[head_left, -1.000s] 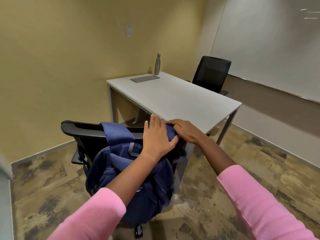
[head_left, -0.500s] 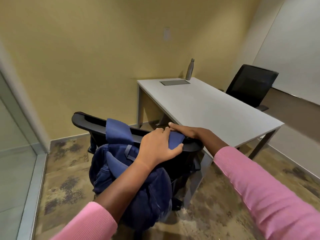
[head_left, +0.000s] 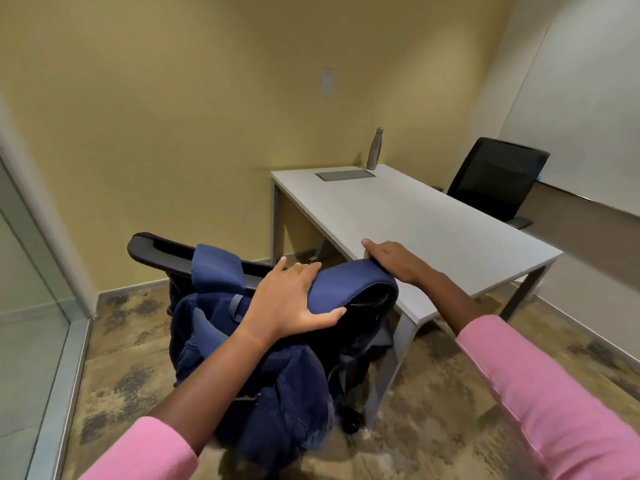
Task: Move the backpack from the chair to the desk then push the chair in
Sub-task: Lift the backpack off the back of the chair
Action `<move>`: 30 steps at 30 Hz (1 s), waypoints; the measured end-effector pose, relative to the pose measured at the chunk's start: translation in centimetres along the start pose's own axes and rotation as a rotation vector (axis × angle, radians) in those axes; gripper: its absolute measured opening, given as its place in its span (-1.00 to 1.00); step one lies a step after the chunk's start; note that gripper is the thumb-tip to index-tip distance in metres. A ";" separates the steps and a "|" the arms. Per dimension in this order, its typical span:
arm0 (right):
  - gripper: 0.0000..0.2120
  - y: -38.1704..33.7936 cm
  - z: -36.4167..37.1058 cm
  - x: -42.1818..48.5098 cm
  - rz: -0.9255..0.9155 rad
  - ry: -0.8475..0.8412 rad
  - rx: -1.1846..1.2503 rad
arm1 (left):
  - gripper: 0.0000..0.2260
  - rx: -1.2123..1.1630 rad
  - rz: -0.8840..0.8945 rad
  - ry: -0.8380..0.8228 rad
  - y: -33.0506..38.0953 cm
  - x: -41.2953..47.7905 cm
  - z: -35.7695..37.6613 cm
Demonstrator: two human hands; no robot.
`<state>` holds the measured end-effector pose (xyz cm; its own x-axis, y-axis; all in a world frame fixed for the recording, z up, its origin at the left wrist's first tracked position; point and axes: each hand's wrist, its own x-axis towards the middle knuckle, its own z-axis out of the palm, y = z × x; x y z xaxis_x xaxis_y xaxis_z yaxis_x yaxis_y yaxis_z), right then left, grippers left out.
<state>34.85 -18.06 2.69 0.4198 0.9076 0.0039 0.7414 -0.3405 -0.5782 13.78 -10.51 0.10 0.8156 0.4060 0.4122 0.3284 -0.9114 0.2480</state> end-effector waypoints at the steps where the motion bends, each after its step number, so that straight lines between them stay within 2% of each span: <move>1: -0.54 0.4 -0.2 -0.7 -0.009 0.021 0.017 | -0.23 -0.009 0.019 -0.011 0.0 0.0 0.0; 6: -0.66 1.9 0.4 -3.9 -0.100 0.090 0.036 | -0.37 -0.028 0.030 -0.038 0.3 0.1 0.1; 12: -0.59 2.3 2.5 -7.0 -0.068 0.174 0.091 | -0.43 -0.032 0.117 -0.073 0.5 -0.2 0.0; 14: -0.49 2.2 3.4 -8.5 -0.049 0.229 0.128 | -0.41 -0.029 0.154 -0.102 0.4 -0.4 -0.2; 18: -0.46 1.1 7.0 -12.4 -0.057 0.446 0.240 | -0.37 -0.081 0.156 -0.162 0.1 -0.7 -1.0; 22: -0.47 -1.6 14.0 -15.9 0.010 0.694 0.285 | -0.43 -0.120 0.177 -0.180 -0.3 -0.8 -0.9; 24: -0.47 -3.0 17.1 -16.7 0.086 0.682 0.305 | -0.44 -0.127 0.196 -0.181 -0.5 -0.8 -0.8; 26: -0.38 -4.3 19.3 -16.8 0.131 0.547 0.305 | -0.42 -0.132 0.215 -0.170 -0.7 -0.8 -0.9; 30: -0.23 -6.2 21.6 -15.3 0.176 0.423 0.193 | -0.28 -0.111 0.275 -0.202 -1.1 -1.2 -0.9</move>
<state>12.55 -24.49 -11.44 0.7351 0.6477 0.2005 0.5469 -0.3916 -0.7399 11.98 -9.98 0.13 0.9476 0.1148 0.2983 0.0385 -0.9675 0.2499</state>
